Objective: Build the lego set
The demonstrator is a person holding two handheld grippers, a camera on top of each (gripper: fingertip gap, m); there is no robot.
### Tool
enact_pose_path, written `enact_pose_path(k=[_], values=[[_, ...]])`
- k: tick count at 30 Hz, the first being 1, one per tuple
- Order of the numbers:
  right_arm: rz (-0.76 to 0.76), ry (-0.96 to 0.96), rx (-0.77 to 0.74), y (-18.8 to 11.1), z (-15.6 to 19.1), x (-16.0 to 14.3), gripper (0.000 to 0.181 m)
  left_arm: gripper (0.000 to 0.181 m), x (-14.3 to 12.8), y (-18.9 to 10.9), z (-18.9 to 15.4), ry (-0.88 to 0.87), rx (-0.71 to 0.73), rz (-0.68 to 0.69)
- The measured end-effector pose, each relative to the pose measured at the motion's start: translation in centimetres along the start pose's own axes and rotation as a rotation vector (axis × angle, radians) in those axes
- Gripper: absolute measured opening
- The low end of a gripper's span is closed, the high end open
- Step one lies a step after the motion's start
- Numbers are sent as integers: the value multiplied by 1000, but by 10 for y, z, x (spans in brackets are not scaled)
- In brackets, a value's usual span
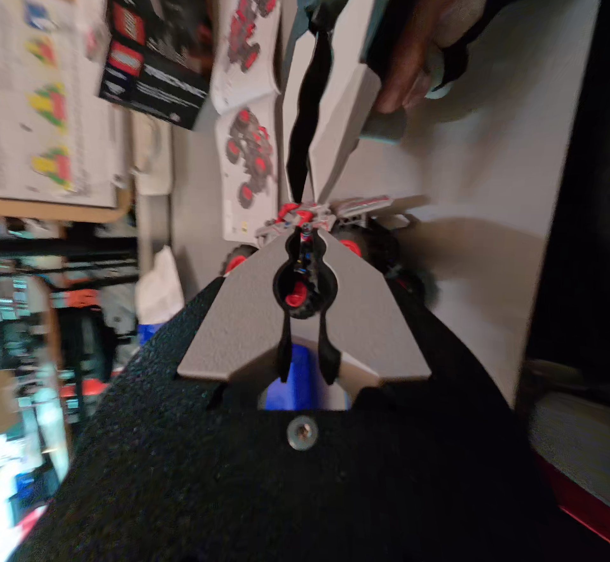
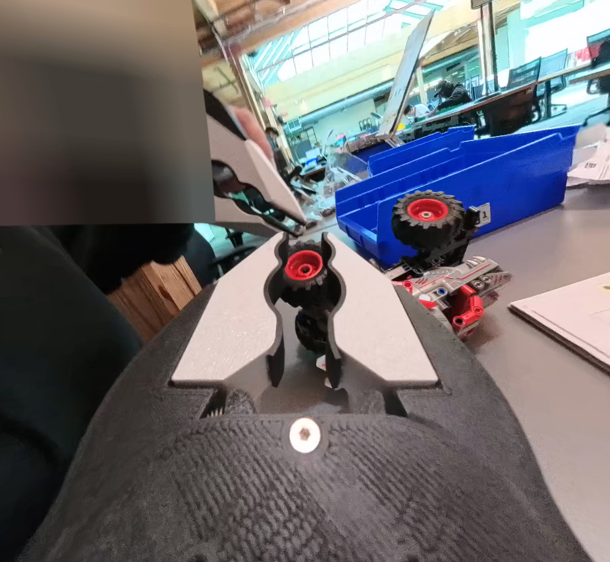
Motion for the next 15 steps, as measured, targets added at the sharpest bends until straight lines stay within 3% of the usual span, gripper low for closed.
enact_pose_path(k=[6, 15], values=[[3, 112, 44, -4, -1, 0, 16, 4, 13, 3, 1, 120, 161, -132], [-2, 186, 107, 3, 8, -2, 1, 4, 14, 2, -5, 175, 197, -205]])
Point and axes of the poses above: each gripper's, where its closed fingertips meet, y out along the fingers, x out of its top, z = x × y across the jaws, the point moved 2 cm from there along -y, back along the fingers, and after that the axes turned 4 degrees about y, right-handed, at the moved point
